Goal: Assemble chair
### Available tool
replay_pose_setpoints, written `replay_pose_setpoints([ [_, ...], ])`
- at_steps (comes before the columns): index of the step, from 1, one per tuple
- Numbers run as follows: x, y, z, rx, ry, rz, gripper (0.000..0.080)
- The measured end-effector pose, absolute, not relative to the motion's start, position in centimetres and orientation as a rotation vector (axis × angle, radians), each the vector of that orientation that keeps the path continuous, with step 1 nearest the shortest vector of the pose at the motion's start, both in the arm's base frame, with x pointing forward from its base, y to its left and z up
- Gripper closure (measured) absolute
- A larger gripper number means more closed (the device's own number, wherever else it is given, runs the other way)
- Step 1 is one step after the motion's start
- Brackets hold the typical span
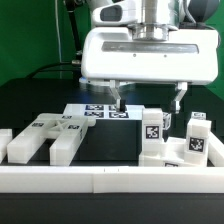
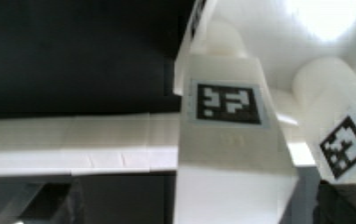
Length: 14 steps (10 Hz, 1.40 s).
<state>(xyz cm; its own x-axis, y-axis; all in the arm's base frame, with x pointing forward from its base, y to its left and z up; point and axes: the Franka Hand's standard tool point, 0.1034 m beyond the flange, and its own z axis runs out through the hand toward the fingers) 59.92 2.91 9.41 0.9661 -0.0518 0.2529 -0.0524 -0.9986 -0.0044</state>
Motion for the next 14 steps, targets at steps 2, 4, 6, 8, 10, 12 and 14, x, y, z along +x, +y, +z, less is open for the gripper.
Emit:
replay_pose_setpoints([
  [2,59.81,3.13,9.16,3.146,-0.083,0.206,0.0151],
  [4,59.60,3.44,9.10,3.165,-0.085,0.029,0.0151],
  [6,60.22,3.57,8.99,3.163,-0.079,0.036,0.0151],
  [8,60.18,3.77,8.66,3.163,-0.074,0.031,0.0151],
  [10,60.14,3.74,8.60,3.163,-0.074,0.029,0.0180],
  [12,60.13,3.73,8.59,3.162,-0.093,0.028,0.0366],
  [14,60.13,3.72,8.59,3.162,-0.110,0.028,0.0511],
])
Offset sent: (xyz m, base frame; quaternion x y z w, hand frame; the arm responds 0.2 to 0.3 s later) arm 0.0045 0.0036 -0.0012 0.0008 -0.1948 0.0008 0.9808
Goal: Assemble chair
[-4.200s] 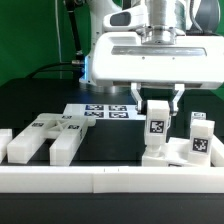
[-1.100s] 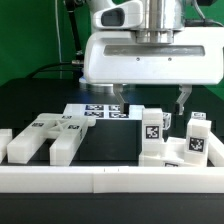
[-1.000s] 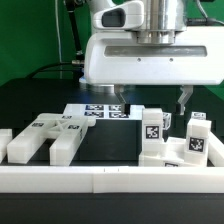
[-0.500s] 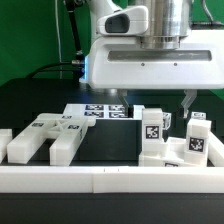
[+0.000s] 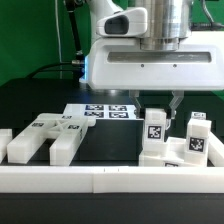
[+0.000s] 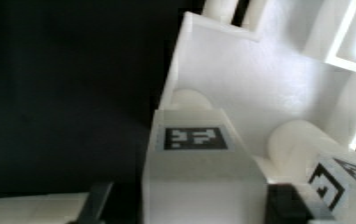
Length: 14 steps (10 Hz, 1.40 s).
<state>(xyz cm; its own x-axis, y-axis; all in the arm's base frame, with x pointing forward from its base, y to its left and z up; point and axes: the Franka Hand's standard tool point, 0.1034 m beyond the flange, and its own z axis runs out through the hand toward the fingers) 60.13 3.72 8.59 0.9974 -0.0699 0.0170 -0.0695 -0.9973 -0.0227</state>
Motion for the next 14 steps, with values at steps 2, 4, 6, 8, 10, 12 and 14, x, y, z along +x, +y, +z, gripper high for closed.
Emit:
replay_pose_setpoints([
  [2,60.11,3.73,8.56,-3.103,0.300,-0.025,0.0511],
  [4,60.09,3.74,8.55,-3.065,0.563,-0.022,0.0511],
  [6,60.08,3.71,8.52,-2.999,0.812,-0.018,0.0511],
  [8,60.16,3.68,8.48,-2.886,1.120,-0.022,0.0510],
  [10,60.22,3.70,8.45,-2.738,1.413,-0.014,0.0509],
  [12,60.37,3.76,8.43,-2.625,1.586,-0.019,0.0509],
  [14,60.38,3.97,8.42,-2.518,1.740,-0.009,0.0509],
])
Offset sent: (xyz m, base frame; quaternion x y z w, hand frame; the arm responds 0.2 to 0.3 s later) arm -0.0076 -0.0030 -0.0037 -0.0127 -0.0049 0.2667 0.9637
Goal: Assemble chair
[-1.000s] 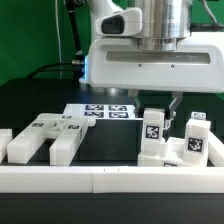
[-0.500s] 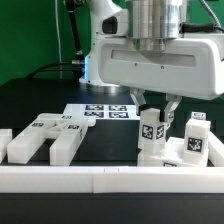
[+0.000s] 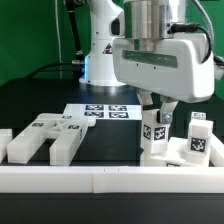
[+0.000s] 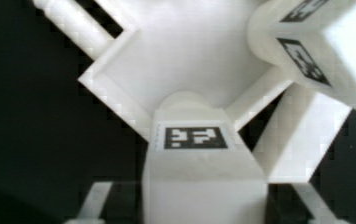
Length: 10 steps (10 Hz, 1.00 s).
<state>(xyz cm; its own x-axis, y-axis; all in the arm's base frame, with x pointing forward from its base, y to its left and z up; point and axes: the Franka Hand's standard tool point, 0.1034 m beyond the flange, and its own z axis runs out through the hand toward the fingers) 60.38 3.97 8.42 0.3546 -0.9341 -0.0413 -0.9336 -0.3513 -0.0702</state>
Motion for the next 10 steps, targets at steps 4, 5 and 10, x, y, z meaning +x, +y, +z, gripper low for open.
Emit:
replay_pose_setpoints([
  [4,60.33,4.03,8.29,-2.566,1.673,-0.009,0.0302],
  [5,60.28,4.17,8.17,-2.576,1.661,-0.007,0.0178],
  [10,60.29,4.52,8.13,-2.859,1.111,-0.033,0.0150],
])
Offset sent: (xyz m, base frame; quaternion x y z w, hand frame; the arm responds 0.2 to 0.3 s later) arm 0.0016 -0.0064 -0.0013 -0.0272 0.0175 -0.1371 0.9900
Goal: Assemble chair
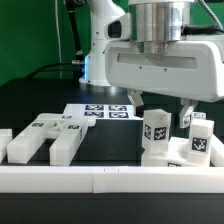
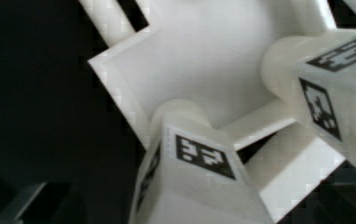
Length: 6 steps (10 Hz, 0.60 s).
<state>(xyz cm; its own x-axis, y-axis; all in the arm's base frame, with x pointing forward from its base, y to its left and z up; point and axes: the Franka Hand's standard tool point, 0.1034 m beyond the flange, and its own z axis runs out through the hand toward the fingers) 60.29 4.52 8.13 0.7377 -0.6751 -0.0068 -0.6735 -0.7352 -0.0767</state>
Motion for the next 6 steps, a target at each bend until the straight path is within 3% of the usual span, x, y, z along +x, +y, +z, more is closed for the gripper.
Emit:
replay_pose_setpoints([
  [6,60.27,4.45,8.09,-3.042,0.457,-0.056,0.0150],
])
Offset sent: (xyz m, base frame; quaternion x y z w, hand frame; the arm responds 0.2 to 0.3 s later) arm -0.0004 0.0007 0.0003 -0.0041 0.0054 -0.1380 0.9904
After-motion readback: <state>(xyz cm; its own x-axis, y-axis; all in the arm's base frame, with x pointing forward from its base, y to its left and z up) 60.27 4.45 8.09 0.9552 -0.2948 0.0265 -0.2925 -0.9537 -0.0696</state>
